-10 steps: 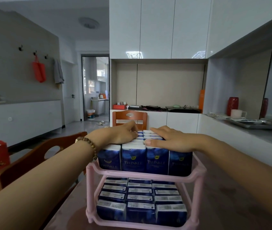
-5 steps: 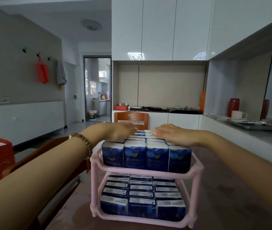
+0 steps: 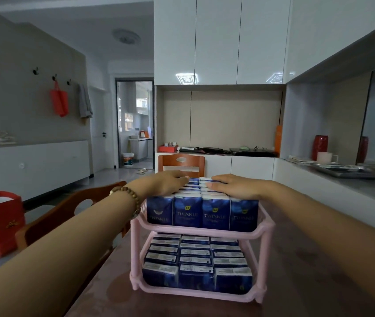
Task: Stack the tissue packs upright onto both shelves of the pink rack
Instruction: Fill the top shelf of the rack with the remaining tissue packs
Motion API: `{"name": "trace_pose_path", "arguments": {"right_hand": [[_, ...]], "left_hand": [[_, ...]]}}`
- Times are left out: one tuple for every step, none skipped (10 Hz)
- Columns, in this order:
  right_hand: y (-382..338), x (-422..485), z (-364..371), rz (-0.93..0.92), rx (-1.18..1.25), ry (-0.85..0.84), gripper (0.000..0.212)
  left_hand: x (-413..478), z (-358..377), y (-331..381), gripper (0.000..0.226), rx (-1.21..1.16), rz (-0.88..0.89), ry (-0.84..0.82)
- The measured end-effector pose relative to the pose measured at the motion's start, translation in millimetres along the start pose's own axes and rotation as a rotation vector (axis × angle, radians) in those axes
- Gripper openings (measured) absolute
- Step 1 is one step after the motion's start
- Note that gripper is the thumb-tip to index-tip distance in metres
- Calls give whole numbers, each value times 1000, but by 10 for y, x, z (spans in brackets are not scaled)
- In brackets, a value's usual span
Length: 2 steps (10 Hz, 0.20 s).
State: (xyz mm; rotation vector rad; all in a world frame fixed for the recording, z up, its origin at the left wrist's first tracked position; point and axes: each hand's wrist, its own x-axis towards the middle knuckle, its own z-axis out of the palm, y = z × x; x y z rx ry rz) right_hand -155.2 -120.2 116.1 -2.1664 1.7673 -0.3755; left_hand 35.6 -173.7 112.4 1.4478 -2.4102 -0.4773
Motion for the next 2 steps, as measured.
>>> {"name": "trace_pose_path", "arguments": {"right_hand": [[-19, -102, -27, -31, 15, 27, 52], [-98, -301, -70, -74, -9, 127, 53]], "left_hand": [[-41, -25, -31, 51, -11, 1, 74], [-145, 5, -24, 52, 23, 39, 193]]}}
